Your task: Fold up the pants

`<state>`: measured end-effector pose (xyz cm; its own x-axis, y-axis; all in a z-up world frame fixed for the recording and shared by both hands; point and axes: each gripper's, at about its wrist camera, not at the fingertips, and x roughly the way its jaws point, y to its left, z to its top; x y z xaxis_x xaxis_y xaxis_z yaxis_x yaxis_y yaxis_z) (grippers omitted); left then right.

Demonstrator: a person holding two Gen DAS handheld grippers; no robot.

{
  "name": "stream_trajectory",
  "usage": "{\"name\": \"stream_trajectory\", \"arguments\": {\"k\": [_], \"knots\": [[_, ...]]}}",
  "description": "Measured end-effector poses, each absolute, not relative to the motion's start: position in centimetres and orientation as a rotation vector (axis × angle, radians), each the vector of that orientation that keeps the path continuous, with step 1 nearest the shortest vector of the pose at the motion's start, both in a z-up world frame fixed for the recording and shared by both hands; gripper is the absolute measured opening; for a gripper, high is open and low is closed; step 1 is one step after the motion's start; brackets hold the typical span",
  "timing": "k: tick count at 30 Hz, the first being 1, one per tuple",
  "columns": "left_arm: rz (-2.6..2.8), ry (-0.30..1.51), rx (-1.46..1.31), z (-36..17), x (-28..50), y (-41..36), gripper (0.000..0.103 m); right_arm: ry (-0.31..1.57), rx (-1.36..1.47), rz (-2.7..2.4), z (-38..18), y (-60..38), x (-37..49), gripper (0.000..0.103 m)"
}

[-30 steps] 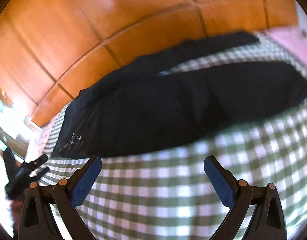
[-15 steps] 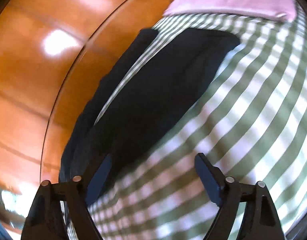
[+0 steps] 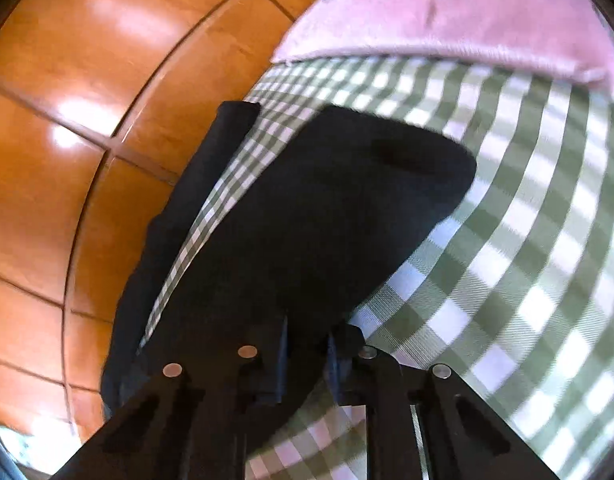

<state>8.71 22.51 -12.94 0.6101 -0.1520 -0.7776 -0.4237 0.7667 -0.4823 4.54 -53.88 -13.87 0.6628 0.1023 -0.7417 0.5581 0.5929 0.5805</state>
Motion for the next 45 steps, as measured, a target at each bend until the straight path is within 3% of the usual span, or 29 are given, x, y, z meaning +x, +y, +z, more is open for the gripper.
{"name": "stream_trajectory", "arguments": {"k": [10,17,19,22,24,28,33,38,40,45], "knots": [[0.157,0.931,-0.672,-11.6,1.5,23.6,0.006,0.848,0.882,-0.301,-12.9,-53.7,-1.6,0.015],[0.224,1.017,-0.659,-15.0,-3.7,25.0,0.007,0.854,0.933,-0.314,-14.4,-53.5,-6.3,0.015],[0.221,1.034,-0.655,-15.6,-4.0,25.2,0.012,0.857,0.937,-0.333,-14.4,-53.7,-7.0,0.016],[0.251,1.04,-0.593,-14.7,-4.2,25.1,0.029,0.854,0.946,-0.364,-14.0,-54.7,-8.2,0.031],[0.283,1.044,-0.544,-13.6,-4.8,25.6,0.029,0.852,0.893,-0.424,-12.9,-55.2,-8.8,0.04],[0.368,0.982,-0.482,-11.4,-5.9,26.3,0.028,0.79,0.778,-0.489,-9.4,-55.2,-9.1,0.041],[0.286,0.874,-0.42,-8.9,-4.9,24.0,0.028,0.8,0.709,-0.428,-8.4,-53.8,-5.0,0.041],[0.246,0.974,-0.334,-12.3,0.0,20.1,0.028,0.976,0.698,-0.507,-12.6,-53.8,-2.5,0.041],[0.271,1.073,-0.357,-15.1,1.1,20.3,0.028,0.947,0.721,-0.495,-13.2,-54.3,-3.1,0.041],[0.203,0.977,-0.448,-12.7,1.6,21.7,0.028,0.939,0.572,-0.519,-10.6,-52.2,-2.5,0.044]]}}
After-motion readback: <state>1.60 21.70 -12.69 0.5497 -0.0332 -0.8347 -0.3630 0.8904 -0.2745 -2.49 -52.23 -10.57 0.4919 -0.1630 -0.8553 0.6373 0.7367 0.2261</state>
